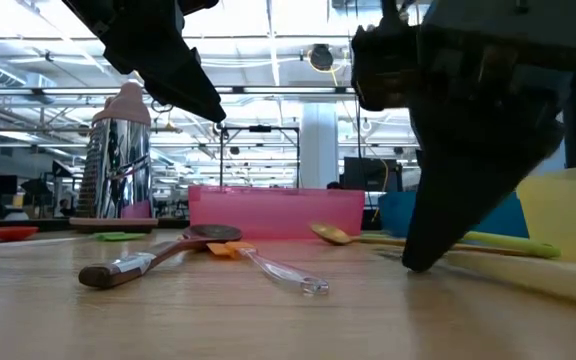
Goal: Pick & Place Kitchen Items
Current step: Put the yellow knife into the pink bin
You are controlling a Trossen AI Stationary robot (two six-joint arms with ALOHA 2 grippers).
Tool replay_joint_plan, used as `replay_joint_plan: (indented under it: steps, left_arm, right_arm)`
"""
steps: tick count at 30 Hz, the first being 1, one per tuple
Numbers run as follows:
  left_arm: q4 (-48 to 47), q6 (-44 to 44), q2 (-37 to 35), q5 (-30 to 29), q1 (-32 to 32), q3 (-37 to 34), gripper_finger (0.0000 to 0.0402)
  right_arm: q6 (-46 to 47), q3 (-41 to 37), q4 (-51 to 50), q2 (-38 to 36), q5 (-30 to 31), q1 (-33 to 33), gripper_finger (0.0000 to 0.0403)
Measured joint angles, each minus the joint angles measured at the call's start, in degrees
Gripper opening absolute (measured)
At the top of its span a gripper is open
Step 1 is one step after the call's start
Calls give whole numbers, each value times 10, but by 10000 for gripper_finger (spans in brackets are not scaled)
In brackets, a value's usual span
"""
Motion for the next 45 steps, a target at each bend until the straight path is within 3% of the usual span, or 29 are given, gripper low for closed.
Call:
replay_joint_plan:
  steps: [6,12,21,29,38,45]
  left_arm:
    - [-2,0,0,0,0,0,179]
    - [-2,0,0,0,0,0,179]
    - [-3,0,0,0,0,0,179]
    - [-3,1,0,0,0,0,179]
    - [-3,1,0,0,0,0,179]
    - [-3,0,0,0,0,0,179]
  right_arm:
    - [-28,-9,-87,-3,-20,-3,134]
    - [-36,-10,-91,-26,-38,-4,134]
    - [86,-12,-149,-84,-40,-4,134]
    - [143,-12,-173,-77,-40,-3,134]
    - [133,-10,-168,-41,-70,-3,134]
    - [96,-9,-180,-30,-46,-3,122]
